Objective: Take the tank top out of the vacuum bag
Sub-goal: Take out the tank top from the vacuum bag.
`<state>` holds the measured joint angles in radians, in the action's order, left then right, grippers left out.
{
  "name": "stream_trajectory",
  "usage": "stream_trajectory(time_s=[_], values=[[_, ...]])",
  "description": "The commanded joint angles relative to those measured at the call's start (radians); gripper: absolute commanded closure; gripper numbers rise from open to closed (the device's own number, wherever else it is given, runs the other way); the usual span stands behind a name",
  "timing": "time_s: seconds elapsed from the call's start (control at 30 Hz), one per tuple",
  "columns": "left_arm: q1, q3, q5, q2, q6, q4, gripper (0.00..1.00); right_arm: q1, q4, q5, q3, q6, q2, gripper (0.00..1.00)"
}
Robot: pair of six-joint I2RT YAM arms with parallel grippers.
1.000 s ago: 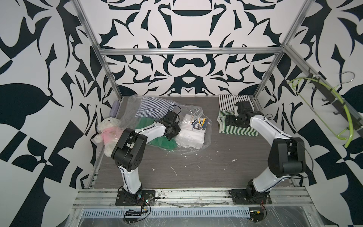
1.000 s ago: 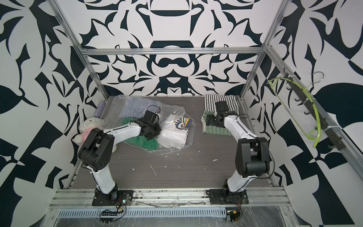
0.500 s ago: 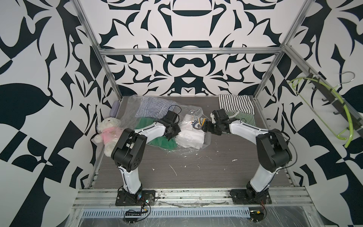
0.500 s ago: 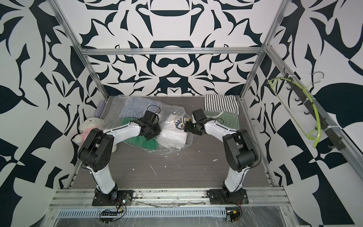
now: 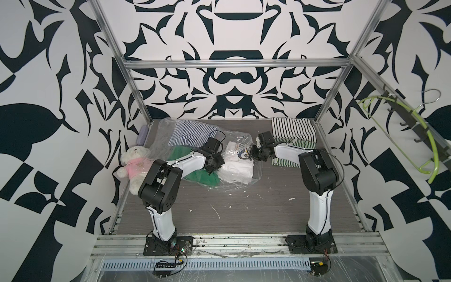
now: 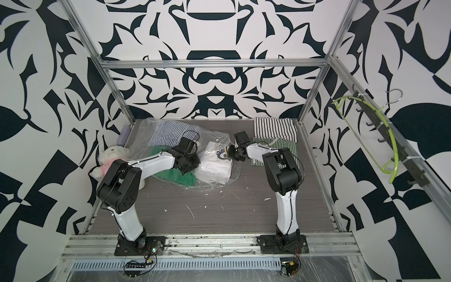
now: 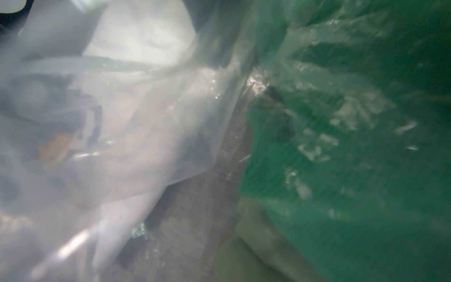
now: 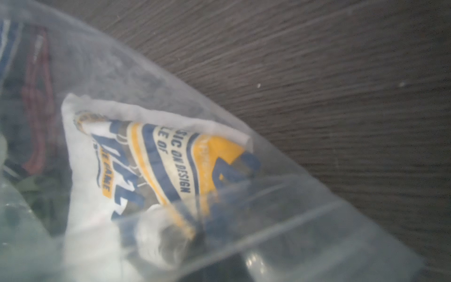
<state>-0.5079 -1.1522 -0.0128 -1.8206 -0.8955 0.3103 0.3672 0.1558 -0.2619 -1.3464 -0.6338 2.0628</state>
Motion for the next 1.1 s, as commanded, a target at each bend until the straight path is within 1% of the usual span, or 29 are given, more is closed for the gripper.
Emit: stream_trajectory(time_s=[0.0, 0.07, 0.17, 0.33, 0.4, 0.43, 0.47, 0.53, 0.57, 0.6, 0.63, 0.67, 0.7, 0.8, 0.87, 0.97, 1.07], values=[[0.006, -0.018, 0.020, -0.002, -0.015, 0.022, 1.00, 0.005, -0.067, -0.028, 0.041, -0.032, -0.052, 1.00], [0.006, -0.016, 0.023, -0.007, -0.026, 0.018, 1.00, 0.014, -0.090, -0.033, 0.090, -0.062, -0.099, 1.00], [0.006, -0.021, 0.024, -0.020, -0.038, 0.009, 1.00, 0.039, -0.089, 0.016, 0.184, -0.113, -0.193, 1.00], [0.007, -0.037, 0.031, -0.032, -0.051, 0.015, 1.00, 0.047, -0.079, 0.117, 0.396, -0.291, -0.358, 1.00], [0.006, -0.038, 0.035, -0.033, -0.053, 0.012, 1.00, 0.051, -0.094, 0.117, 0.469, -0.350, -0.415, 1.00], [0.006, -0.039, 0.034, -0.035, -0.052, 0.013, 1.00, 0.054, -0.106, 0.106, 0.487, -0.357, -0.433, 1.00], [0.007, -0.040, 0.032, -0.036, -0.051, 0.014, 1.00, 0.055, -0.118, 0.082, 0.501, -0.346, -0.451, 0.97], [0.006, -0.041, 0.027, -0.037, -0.051, 0.016, 1.00, 0.055, -0.094, 0.059, 0.488, -0.280, -0.482, 0.67], [0.006, -0.040, 0.023, -0.036, -0.050, 0.015, 1.00, 0.056, -0.062, 0.072, 0.473, -0.222, -0.499, 0.46], [0.006, -0.040, 0.020, -0.034, -0.048, 0.016, 1.00, 0.056, -0.035, 0.097, 0.461, -0.155, -0.518, 0.34], [0.006, -0.039, 0.017, -0.031, -0.046, 0.015, 1.00, 0.056, -0.021, 0.112, 0.451, -0.097, -0.529, 0.28], [0.005, -0.038, 0.015, -0.028, -0.043, 0.012, 1.00, 0.050, 0.003, 0.117, 0.433, -0.030, -0.535, 0.25], [0.006, -0.038, 0.014, -0.026, -0.040, 0.013, 1.00, 0.044, 0.033, 0.112, 0.404, 0.046, -0.531, 0.23], [0.007, -0.040, 0.015, -0.020, -0.035, 0.016, 1.00, 0.041, 0.170, 0.064, 0.267, 0.291, -0.474, 0.22], [0.006, -0.040, 0.013, -0.019, -0.033, 0.017, 1.00, 0.038, 0.248, 0.033, 0.173, 0.406, -0.417, 0.23], [0.006, -0.040, 0.010, -0.019, -0.034, 0.017, 1.00, 0.033, 0.367, 0.018, 0.017, 0.528, -0.306, 0.22], [0.006, -0.037, 0.012, -0.011, -0.033, 0.020, 1.00, 0.018, 0.424, -0.006, -0.088, 0.593, -0.199, 0.20]])
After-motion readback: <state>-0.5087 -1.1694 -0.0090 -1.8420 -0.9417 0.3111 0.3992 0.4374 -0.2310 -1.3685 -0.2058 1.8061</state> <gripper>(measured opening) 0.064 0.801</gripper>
